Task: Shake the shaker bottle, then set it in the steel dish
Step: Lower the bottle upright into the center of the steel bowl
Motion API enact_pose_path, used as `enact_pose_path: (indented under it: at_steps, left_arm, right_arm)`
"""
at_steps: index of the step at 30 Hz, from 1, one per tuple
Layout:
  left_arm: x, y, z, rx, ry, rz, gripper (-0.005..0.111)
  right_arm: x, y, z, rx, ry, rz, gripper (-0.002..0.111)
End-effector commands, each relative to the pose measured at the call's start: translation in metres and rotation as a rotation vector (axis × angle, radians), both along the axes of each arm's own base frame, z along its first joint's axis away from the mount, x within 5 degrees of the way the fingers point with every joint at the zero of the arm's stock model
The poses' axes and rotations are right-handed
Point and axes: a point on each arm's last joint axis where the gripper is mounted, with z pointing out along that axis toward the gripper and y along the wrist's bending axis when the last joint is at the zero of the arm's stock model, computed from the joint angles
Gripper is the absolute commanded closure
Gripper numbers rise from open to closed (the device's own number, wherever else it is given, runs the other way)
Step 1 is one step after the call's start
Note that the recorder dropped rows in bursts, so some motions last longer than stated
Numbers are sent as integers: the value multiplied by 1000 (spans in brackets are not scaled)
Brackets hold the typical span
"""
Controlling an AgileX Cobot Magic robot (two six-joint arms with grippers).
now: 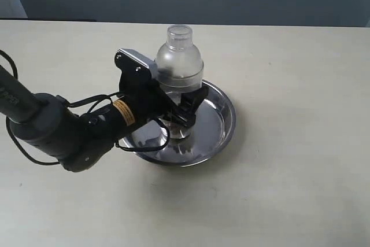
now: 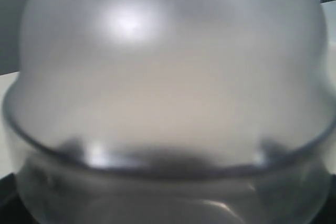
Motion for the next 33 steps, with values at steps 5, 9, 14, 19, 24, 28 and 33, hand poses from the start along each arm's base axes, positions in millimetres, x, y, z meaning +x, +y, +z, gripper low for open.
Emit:
enact_pose_path:
  at_steps: [5, 9, 14, 19, 24, 28, 33]
  left_arm:
    - [2, 4, -4, 24, 58, 50, 43]
    - [-2, 4, -4, 22, 40, 29, 39]
    - [-8, 8, -6, 27, 22, 35, 24]
    - [-12, 10, -7, 43, 5, 33, 4]
    - [-12, 9, -7, 42, -1, 21, 1]
    - [-13, 9, -5, 28, -21, 19, 1]
    - [-13, 8, -5, 25, -21, 14, 1]
  right_arm:
    - [0, 0, 0, -10, -6, 0, 109]
    - [0, 0, 0, -10, -6, 0, 109]
    - [0, 0, 0, -10, -6, 0, 109]
    - [0, 0, 0, -10, -6, 0, 109]
    - [0, 0, 0, -10, -6, 0, 109]
    - [0, 0, 0, -10, -6, 0, 109]
    - [0, 0, 0, -10, -6, 0, 109]
